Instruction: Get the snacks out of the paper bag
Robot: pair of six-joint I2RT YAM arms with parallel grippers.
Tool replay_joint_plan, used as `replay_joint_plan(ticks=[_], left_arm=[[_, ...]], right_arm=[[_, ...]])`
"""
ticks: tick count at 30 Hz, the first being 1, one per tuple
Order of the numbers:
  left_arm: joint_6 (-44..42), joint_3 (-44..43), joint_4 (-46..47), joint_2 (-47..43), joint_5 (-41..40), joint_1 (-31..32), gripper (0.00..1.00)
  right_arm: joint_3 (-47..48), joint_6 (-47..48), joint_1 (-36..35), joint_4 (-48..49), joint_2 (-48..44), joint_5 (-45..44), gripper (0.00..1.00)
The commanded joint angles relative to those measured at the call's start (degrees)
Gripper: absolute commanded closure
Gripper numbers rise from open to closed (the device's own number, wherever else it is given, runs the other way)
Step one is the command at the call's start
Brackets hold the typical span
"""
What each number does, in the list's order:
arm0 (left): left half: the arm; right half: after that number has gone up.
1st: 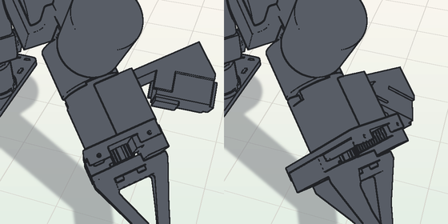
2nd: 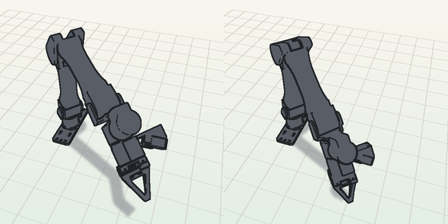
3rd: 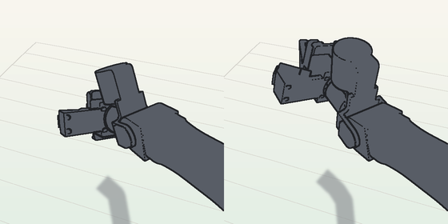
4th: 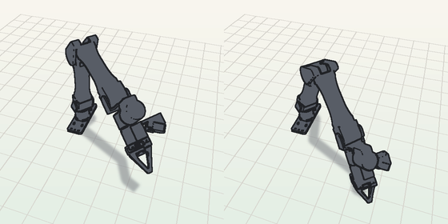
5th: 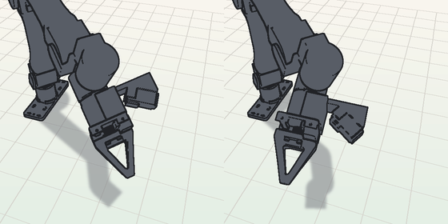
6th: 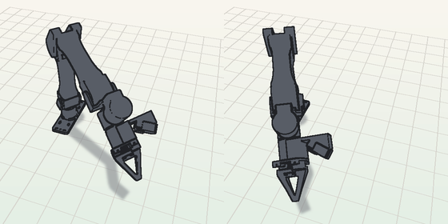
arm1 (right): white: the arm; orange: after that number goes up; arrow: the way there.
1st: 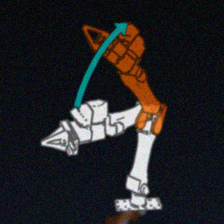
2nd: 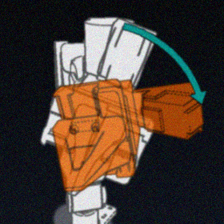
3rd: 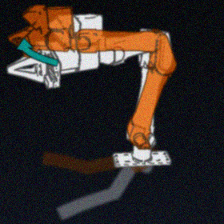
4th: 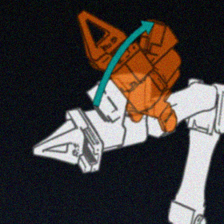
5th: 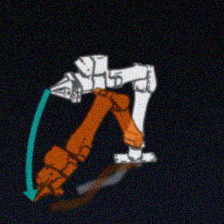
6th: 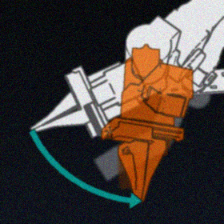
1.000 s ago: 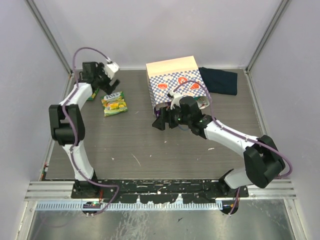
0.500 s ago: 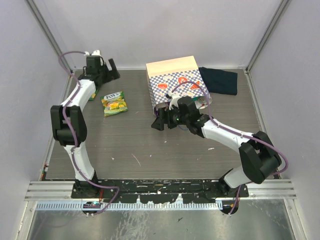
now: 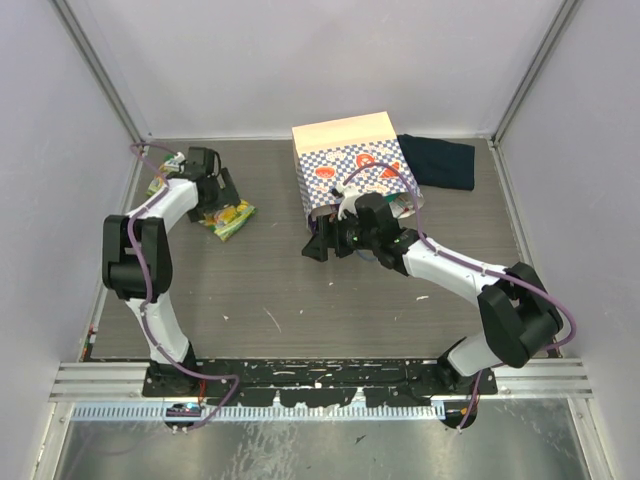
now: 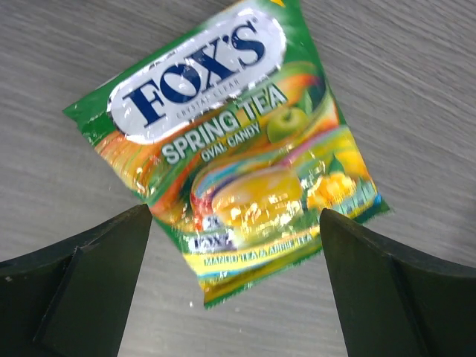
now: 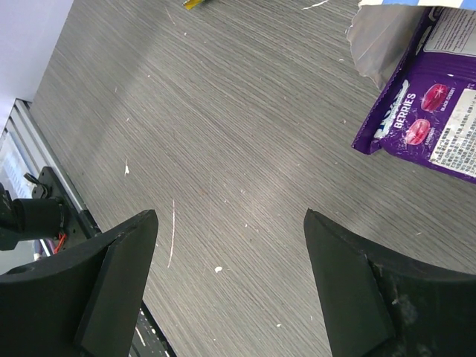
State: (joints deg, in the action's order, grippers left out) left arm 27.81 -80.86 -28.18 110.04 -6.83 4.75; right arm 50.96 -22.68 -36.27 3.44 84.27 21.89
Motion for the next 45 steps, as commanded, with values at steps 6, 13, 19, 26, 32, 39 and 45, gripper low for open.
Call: replay_joint_plan(ticks=[6,13,19,26,32,39,45], left_arm=[[0.4,3.0,0.3,-8.2,-7.1,3.9,0.02],[1.2,0.5,-2.2,-4.6,-8.7,5.4,0.02],[3.3,-2.1,-6.3,-1.3,-9.9,5.4,0.02],[2.9,-4.2,-6.8,1.9,-11.2,5.5,0.02],[-0.4,-9.3,-9.7,7.1,-13.6,5.4,0.02],[-4.4,-15.0,-12.0,13.0,-14.7,5.4,0.02],[-21.4,-22.4,-13.1,19.3,-5.6,5.4,0.02]], right_arm=[[0.5,-0.3,0.1,3.3,0.2,1.7,0.14],[0.5,-0.3,0.1,3.0,0.8,1.9,0.13],[0.7,0.1,0.1,3.0,1.5,1.8,0.12],[1.1,0.1,0.1,3.1,2.5,1.9,0.12],[1.2,0.2,0.1,2.3,2.1,1.3,0.12],[1.0,0.4,0.1,1.7,1.5,0.8,0.12],[1.2,0.9,0.1,0.5,0.7,-0.9,0.12]])
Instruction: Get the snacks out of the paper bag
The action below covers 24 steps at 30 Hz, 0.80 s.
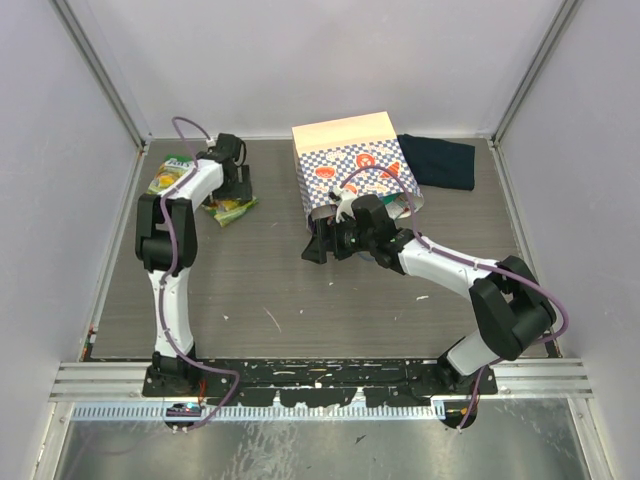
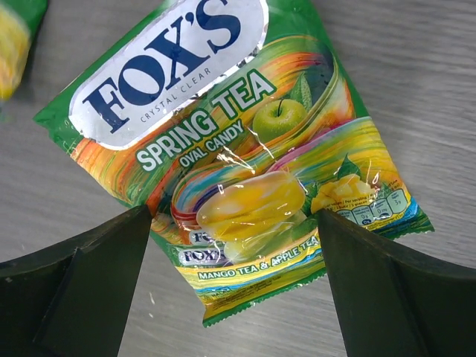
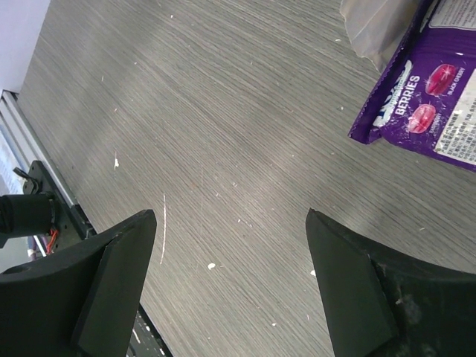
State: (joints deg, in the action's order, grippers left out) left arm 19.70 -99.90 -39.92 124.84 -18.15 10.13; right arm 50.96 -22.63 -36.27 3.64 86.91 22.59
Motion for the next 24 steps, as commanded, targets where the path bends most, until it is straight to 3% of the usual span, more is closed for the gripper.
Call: replay_joint_plan(ticks=[1,6,17,24], left_arm=[[-17.2,-3.8,-1.3,5.1,7.5,0.1,0.02],[-29.1,-7.7,-4.7,8.2,12.8,-0.5,0.02],[-46.7,-17.3,-12.9,13.6,21.2,-6.3,0.02],[-50.1,-31.6,-22.7,23.2,20.8,-10.4,0.01]], right_arm=[[1.1,1.0,0.1,0.2,-2.2,-1.8,0.12],[1.3,0.9,0.1,0.0,-1.7,-1.8,0.12],[1.7,1.1,0.1,-0.5,-1.5,-1.6,0.12],[1.6,1.3,0.1,-0.7,-1.7,-1.7,0.12]])
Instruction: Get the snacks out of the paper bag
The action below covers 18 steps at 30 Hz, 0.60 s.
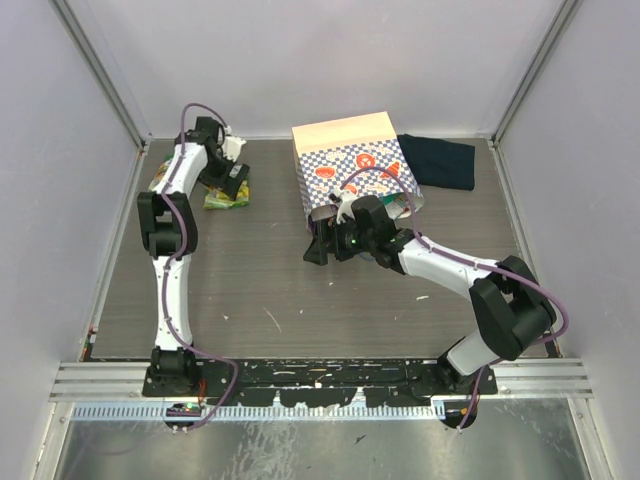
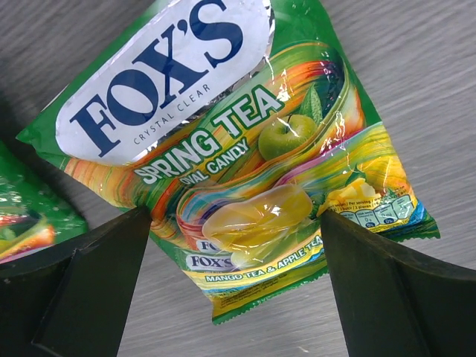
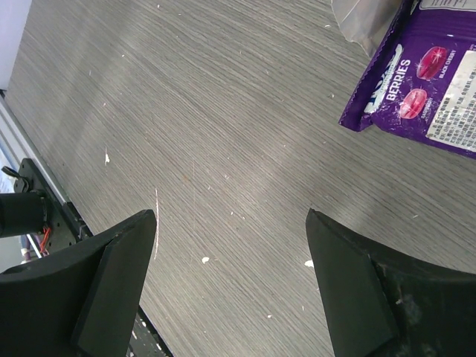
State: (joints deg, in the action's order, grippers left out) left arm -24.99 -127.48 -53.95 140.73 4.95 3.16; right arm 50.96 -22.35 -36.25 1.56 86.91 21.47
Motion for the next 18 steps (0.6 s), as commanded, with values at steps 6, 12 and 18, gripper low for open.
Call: replay_joint_plan(ticks=[6,12,18], left_arm=[[-8.2,-4.1,-6.6,7.9,-1.3,-4.9,0.01],[-10.1,-7.6,-4.7,8.5,-2.8,-4.9,0.02],[-7.9,-9.6,-0.7,5.1,-3.1,-4.7,0.02]], right_arm=[[1.7,0.9,0.1,1.4,-1.3,-0.6,0.12],[1.9,0.7,0.1,1.2,-1.3,-0.4,0.12],[-0.8,0.8,0.1,2.3,-3.6,-0.3,0.00]])
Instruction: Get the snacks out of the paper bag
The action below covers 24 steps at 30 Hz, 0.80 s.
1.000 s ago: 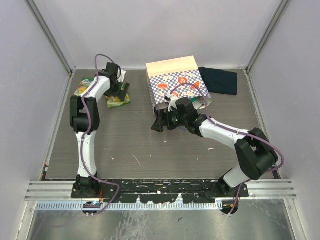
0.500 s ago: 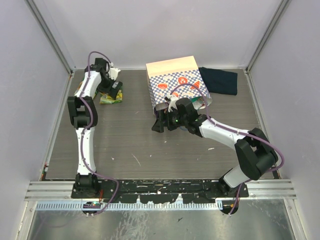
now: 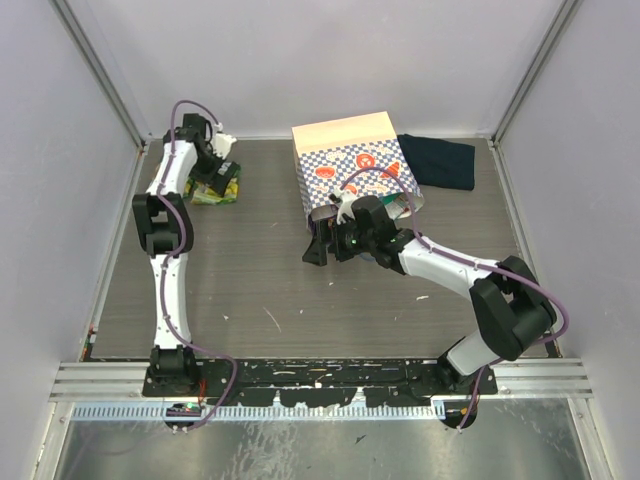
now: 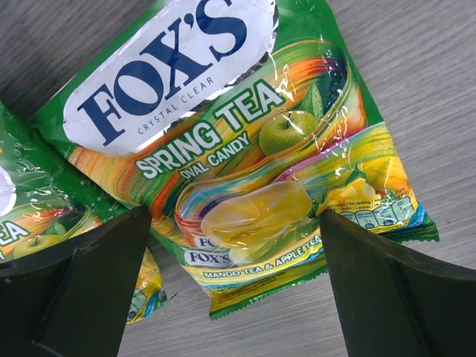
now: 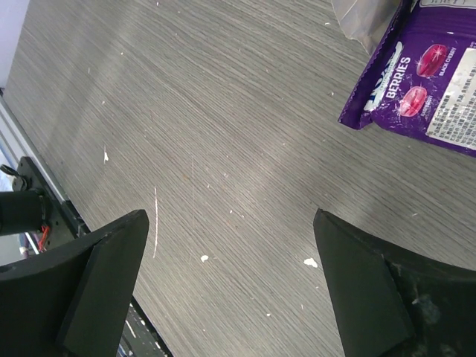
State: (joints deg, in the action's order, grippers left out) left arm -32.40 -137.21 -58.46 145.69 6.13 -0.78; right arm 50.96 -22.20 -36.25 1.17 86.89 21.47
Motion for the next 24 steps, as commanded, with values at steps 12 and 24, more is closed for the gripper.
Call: replay_joint_plan(ticks=[12,24], left_arm=[[6.2,32.2,35.8,-33.7,3.0,9.0,0.02],[26.8,58.0,56.5,-51.5,21.6,22.7,0.02]], right_arm=[[-14.3,-1.3,0.2,13.7,-18.5,-6.7,0.01],[-23.8,-11.8,10.7,17.3,-36.5,-29.3,0.01]])
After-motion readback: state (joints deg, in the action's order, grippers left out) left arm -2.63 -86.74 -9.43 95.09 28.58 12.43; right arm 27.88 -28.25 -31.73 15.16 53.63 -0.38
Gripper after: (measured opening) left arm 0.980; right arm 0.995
